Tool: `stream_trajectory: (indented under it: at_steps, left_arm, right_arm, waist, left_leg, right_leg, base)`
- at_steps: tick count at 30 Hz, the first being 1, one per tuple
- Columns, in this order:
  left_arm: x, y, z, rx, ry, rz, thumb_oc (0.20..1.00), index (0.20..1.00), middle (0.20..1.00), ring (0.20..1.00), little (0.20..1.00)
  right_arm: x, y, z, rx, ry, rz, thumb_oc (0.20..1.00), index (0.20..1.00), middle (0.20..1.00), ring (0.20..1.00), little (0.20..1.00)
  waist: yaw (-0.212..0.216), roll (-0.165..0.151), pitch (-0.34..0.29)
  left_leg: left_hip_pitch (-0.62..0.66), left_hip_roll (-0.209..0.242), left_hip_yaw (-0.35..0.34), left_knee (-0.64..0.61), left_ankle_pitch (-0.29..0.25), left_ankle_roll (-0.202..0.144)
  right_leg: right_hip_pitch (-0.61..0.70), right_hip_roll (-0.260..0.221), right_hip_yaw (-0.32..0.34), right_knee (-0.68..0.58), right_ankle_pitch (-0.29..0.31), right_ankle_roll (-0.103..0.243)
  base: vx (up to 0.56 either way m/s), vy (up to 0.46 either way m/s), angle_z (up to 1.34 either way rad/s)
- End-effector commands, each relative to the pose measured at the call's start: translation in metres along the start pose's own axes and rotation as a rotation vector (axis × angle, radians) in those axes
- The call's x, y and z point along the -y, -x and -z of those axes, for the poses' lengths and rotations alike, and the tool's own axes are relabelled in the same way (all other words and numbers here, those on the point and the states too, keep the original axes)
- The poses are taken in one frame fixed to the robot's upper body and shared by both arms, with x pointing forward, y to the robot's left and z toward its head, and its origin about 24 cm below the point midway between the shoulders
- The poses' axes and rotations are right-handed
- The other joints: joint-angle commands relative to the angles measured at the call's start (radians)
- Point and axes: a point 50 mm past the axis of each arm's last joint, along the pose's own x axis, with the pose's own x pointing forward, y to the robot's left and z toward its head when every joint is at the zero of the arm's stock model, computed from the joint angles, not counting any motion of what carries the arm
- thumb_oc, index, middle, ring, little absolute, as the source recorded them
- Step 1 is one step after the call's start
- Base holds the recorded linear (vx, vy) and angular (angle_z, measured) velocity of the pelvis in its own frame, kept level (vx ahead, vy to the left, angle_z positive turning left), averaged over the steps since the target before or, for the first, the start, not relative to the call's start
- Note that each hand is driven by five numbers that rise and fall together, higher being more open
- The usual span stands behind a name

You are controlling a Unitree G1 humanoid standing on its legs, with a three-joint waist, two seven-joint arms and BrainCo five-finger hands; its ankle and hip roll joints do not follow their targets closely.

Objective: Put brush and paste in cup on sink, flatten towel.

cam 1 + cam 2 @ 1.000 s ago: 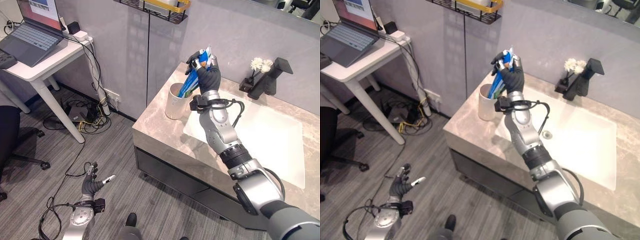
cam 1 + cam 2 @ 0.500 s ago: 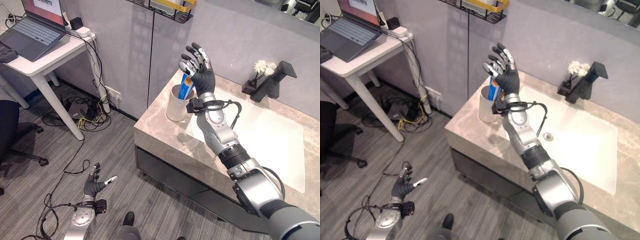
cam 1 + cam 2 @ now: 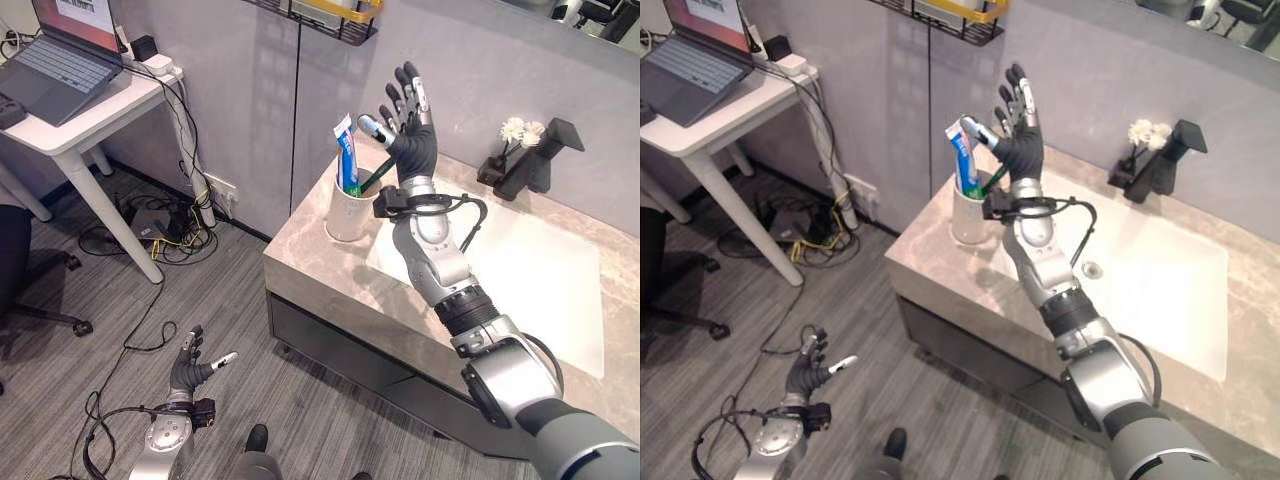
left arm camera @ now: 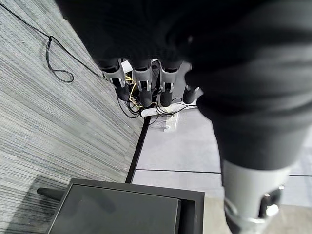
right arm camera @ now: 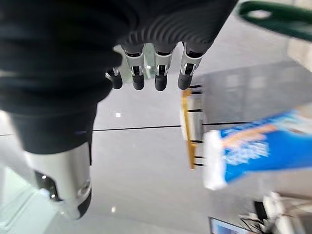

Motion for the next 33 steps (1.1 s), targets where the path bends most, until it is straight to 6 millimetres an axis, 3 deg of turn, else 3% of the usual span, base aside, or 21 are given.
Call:
stream_trajectory:
  at_steps: [1,5,11,15,16,18,19,20,22,23,24,25,26,28,29,31,33]
  left_arm:
    - [0.001,-0.009,-0.023,0.123,-0.088,0.049,1.0,1.0,1.0,1.0,1.0]
    - [0.009,-0.01,-0.026,0.136,-0.075,0.069,1.0,1.0,1.0,1.0,1.0]
    - [0.026,-0.005,-0.026,0.11,0.101,0.138,1.0,1.0,1.0,1.0,1.0]
    - [0.019,0.0,-0.031,0.138,0.172,0.145,1.0,1.0,1.0,1.0,1.0]
    - [0.019,0.0,-0.03,0.137,0.172,0.146,1.0,1.0,1.0,1.0,1.0]
    - [0.012,0.003,-0.028,0.136,0.203,0.121,1.0,1.0,1.0,1.0,1.0]
    - [0.008,0.006,-0.028,0.143,0.216,0.115,1.0,1.0,1.0,1.0,1.0]
    - [0.006,0.007,-0.027,0.141,0.206,0.114,1.0,1.0,1.0,1.0,1.0]
    - [0.004,0.007,-0.027,0.148,0.196,0.116,1.0,1.0,1.0,1.0,1.0]
    - [0.004,0.007,-0.028,0.156,0.194,0.115,1.0,1.0,1.0,1.0,1.0]
    - [0.004,0.007,-0.028,0.155,0.192,0.117,1.0,1.0,1.0,1.0,1.0]
    - [0.002,0.007,-0.028,0.159,0.186,0.113,1.0,1.0,1.0,1.0,1.0]
    - [-0.003,0.007,-0.03,0.175,0.182,0.091,1.0,1.0,1.0,1.0,1.0]
    - [-0.002,0.008,-0.03,0.174,0.181,0.094,1.0,1.0,1.0,1.0,1.0]
    - [-0.004,0.008,-0.029,0.176,0.177,0.087,1.0,1.0,1.0,1.0,1.0]
    - [-0.007,0.009,-0.03,0.184,0.18,0.07,1.0,1.0,1.0,1.0,1.0]
    - [-0.009,0.01,-0.032,0.187,0.181,0.067,1.0,1.0,1.0,1.0,1.0]
  right_arm:
    - [0.001,-0.016,-0.047,0.239,0.042,0.028,1.0,1.0,1.0,1.0,1.0]
    - [0.009,-0.011,-0.056,0.295,0.054,0.088,1.0,1.0,1.0,1.0,1.0]
    - [0.024,0.003,-0.074,0.384,0.151,0.121,1.0,1.0,1.0,1.0,1.0]
    - [0.06,0.028,-0.086,0.443,0.4,0.143,1.0,1.0,1.0,1.0,1.0]
    - [0.06,0.029,-0.086,0.442,0.402,0.144,1.0,1.0,1.0,1.0,1.0]
    - [0.083,0.046,-0.09,0.446,0.502,0.201,1.0,1.0,1.0,1.0,1.0]
    - [0.113,0.064,-0.091,0.415,0.594,0.293,1.0,1.0,1.0,1.0,1.0]
    - [0.129,0.074,-0.091,0.398,0.64,0.355,1.0,1.0,1.0,1.0,1.0]
    - [0.142,0.083,-0.091,0.382,0.66,0.412,1.0,1.0,1.0,1.0,1.0]
    - [0.16,0.099,-0.087,0.342,0.675,0.503,1.0,1.0,1.0,1.0,1.0]
    - [0.16,0.1,-0.087,0.341,0.676,0.505,1.0,1.0,1.0,1.0,1.0]
    - [0.174,0.112,-0.084,0.294,0.715,0.555,1.0,1.0,1.0,1.0,1.0]
    - [0.206,0.144,-0.075,0.16,0.843,0.666,1.0,1.0,1.0,1.0,1.0]
    - [0.206,0.146,-0.075,0.159,0.846,0.668,1.0,1.0,1.0,1.0,1.0]
    - [0.219,0.162,-0.068,0.086,0.882,0.721,1.0,1.0,1.0,1.0,1.0]
    - [0.247,0.219,-0.04,-0.168,0.876,0.886,1.0,1.0,1.0,1.0,1.0]
    - [0.257,0.257,-0.008,-0.384,0.776,0.955,1.0,1.0,1.0,1.0,1.0]
  waist:
    - [0.0,-0.013,-0.034]
    - [-0.014,0.001,-0.045]
    - [-0.079,0.035,-0.059]
    - [-0.144,0.053,-0.07]
    - [-0.141,0.053,-0.072]
    - [-0.17,0.063,-0.077]
    - [-0.198,0.071,-0.081]
    - [-0.21,0.076,-0.082]
    - [-0.219,0.077,-0.085]
    - [-0.242,0.083,-0.086]
    - [-0.239,0.082,-0.088]
    - [-0.25,0.085,-0.085]
    - [-0.275,0.088,-0.082]
    - [-0.272,0.088,-0.084]
    - [-0.281,0.09,-0.082]
    - [-0.295,0.094,-0.081]
    - [-0.299,0.089,-0.08]
  left_leg:
    - [-0.016,0.032,0.006,-0.014,0.022,0.006]
    - [-0.011,0.037,0.018,-0.014,0.021,0.004]
    - [0.034,0.056,0.089,-0.014,0.01,0.006]
    - [0.062,0.062,0.132,-0.014,-0.001,0.011]
    - [0.064,0.062,0.135,-0.014,-0.002,0.011]
    - [0.079,0.065,0.162,-0.014,-0.008,0.012]
    - [0.088,0.064,0.182,-0.014,-0.013,0.015]
    - [0.097,0.065,0.191,-0.014,-0.02,0.015]
    - [0.096,0.064,0.197,-0.014,-0.017,0.017]
    - [0.1,0.062,0.21,-0.014,-0.02,0.017]
    - [0.1,0.062,0.211,-0.014,-0.021,0.017]
    - [0.105,0.06,0.215,-0.014,-0.023,0.018]
    - [0.103,0.058,0.221,-0.014,-0.022,0.019]
    - [0.102,0.058,0.221,-0.014,-0.022,0.019]
    - [0.105,0.057,0.223,-0.014,-0.025,0.02]
    - [0.104,0.057,0.22,-0.014,-0.029,0.019]
    - [0.095,0.056,0.215,-0.014,-0.019,0.017]
  right_leg:
    - [0.066,-0.105,0.053,0.006,0.093,0.077]
    - [0.063,-0.106,0.062,0.002,0.087,0.077]
    - [0.033,-0.105,0.139,-0.002,0.087,0.074]
    - [0.006,-0.096,0.199,-0.002,0.078,0.074]
    - [0.004,-0.095,0.202,-0.002,0.078,0.074]
    - [-0.012,-0.093,0.233,-0.002,0.083,0.076]
    - [-0.024,-0.091,0.253,-0.002,0.086,0.079]
    - [-0.025,-0.089,0.264,-0.002,0.085,0.082]
    - [-0.036,-0.091,0.272,-0.002,0.093,0.081]
    - [-0.043,-0.093,0.281,-0.002,0.098,0.084]
    - [-0.043,-0.093,0.281,-0.002,0.098,0.084]
    - [-0.043,-0.092,0.286,-0.002,0.1,0.087]
    - [-0.053,-0.093,0.295,-0.002,0.105,0.09]
    - [-0.054,-0.093,0.295,-0.002,0.105,0.09]
    - [-0.053,-0.093,0.296,-0.002,0.106,0.092]
    - [-0.051,-0.094,0.297,-0.002,0.105,0.092]
    - [-0.054,-0.095,0.292,-0.002,0.109,0.089]
  base:
    - [-0.03,-0.008,-0.06]
    - [-0.01,0.001,0.0]
    - [-0.03,0.021,-0.39]
    - [-0.01,0.024,-0.24]
    - [-0.01,0.025,-0.21]
    - [-0.01,0.037,-0.57]
    - [0.01,0.041,-0.61]
    - [0.0,0.036,-0.43]
    - [0.0,0.019,-0.39]
    - [0.01,0.015,-0.36]
    - [0.01,0.024,-0.26]
    - [-0.03,0.012,-0.31]
    - [-0.03,0.012,-0.27]
    - [-0.01,0.0,-0.13]
    - [-0.01,-0.006,-0.14]
    - [-0.01,-0.016,-0.07]
    - [-0.03,-0.023,0.03]
